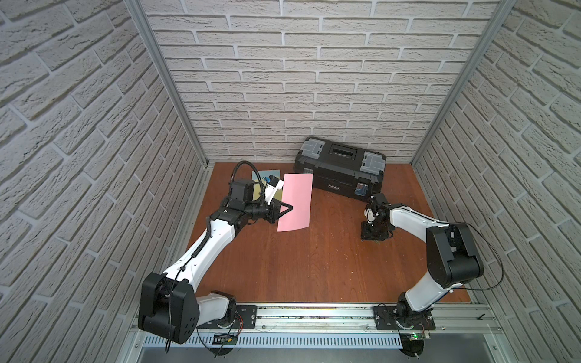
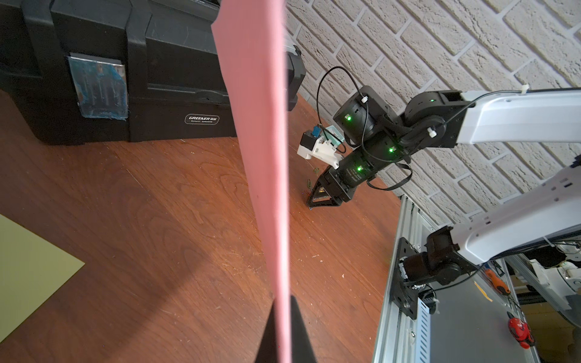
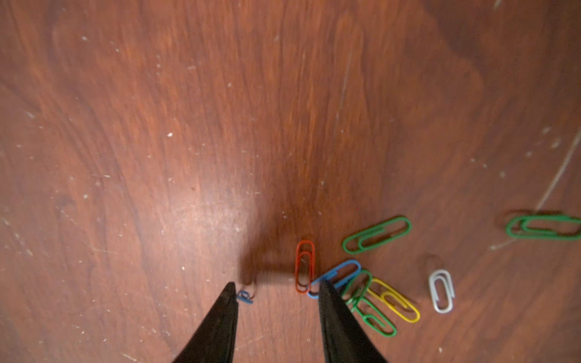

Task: Unclip the paperclips from the documents
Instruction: Place the paper clip at the center of the board, then place the document at the document.

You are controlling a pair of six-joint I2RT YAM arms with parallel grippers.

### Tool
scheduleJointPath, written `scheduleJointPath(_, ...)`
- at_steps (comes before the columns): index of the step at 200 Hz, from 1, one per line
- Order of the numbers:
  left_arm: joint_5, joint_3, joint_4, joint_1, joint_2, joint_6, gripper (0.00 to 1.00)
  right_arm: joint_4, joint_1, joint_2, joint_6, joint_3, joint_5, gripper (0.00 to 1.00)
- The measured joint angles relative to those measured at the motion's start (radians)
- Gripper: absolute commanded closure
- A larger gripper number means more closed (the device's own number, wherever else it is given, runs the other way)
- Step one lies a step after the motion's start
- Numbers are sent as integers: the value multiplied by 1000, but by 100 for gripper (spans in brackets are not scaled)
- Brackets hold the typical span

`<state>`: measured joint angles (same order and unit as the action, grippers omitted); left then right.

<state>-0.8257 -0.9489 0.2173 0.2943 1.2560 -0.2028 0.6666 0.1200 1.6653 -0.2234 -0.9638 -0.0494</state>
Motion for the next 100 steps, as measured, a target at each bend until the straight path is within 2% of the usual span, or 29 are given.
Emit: scheduleJointPath(100,34,0,0,-11,3,-3,100,-1,2,-76,-1,5,11,53)
